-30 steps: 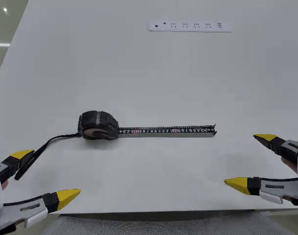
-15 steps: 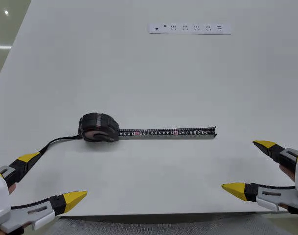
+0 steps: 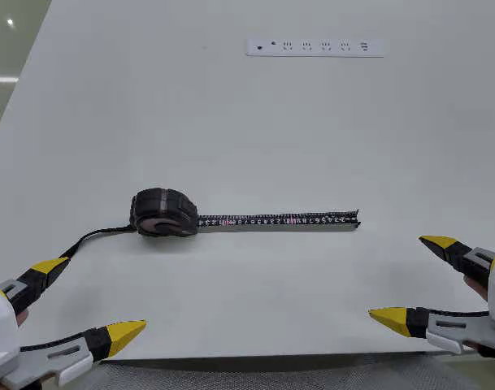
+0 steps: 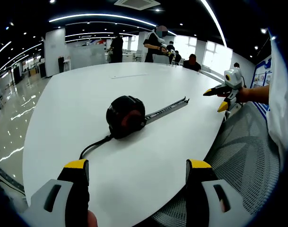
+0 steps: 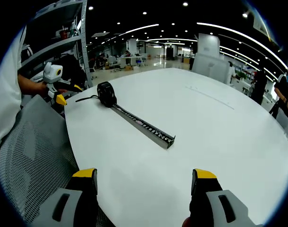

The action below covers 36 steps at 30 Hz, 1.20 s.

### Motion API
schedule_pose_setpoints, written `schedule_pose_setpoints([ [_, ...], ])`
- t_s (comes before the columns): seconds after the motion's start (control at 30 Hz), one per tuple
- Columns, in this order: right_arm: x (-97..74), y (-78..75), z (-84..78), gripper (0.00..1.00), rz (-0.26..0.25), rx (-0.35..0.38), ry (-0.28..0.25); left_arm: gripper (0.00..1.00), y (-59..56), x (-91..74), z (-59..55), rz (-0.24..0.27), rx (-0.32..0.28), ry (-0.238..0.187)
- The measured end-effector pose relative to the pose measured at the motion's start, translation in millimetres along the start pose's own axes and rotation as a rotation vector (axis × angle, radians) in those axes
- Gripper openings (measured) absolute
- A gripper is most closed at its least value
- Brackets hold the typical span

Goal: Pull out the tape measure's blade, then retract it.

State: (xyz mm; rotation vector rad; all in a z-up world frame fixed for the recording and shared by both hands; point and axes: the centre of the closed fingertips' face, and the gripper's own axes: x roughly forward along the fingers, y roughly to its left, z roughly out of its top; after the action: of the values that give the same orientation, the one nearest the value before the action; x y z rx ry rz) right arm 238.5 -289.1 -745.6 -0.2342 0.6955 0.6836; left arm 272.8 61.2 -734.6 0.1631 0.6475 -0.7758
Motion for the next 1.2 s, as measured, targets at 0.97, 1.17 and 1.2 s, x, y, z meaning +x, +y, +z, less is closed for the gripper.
schedule_pose_setpoints([
  [0.97, 1.8, -2.4, 1.3, 0.79, 0.003, -0.001, -0.002, 0.81, -7.9, 26.5, 21.4, 0.02, -0.062, -0.024],
  [1.17, 1.8, -1.2, -0.1, 0.79, 0.006, 0.002, 0.0, 0.81, -6.4, 35.7, 26.6, 0.021, -0.076, -0.024],
  [1.2, 1.8, -1.2, -0.2, 0.79, 0.005, 0.002, 0.0, 0.81, -7.1, 37.1, 27.4, 0.019, -0.078, -0.023],
])
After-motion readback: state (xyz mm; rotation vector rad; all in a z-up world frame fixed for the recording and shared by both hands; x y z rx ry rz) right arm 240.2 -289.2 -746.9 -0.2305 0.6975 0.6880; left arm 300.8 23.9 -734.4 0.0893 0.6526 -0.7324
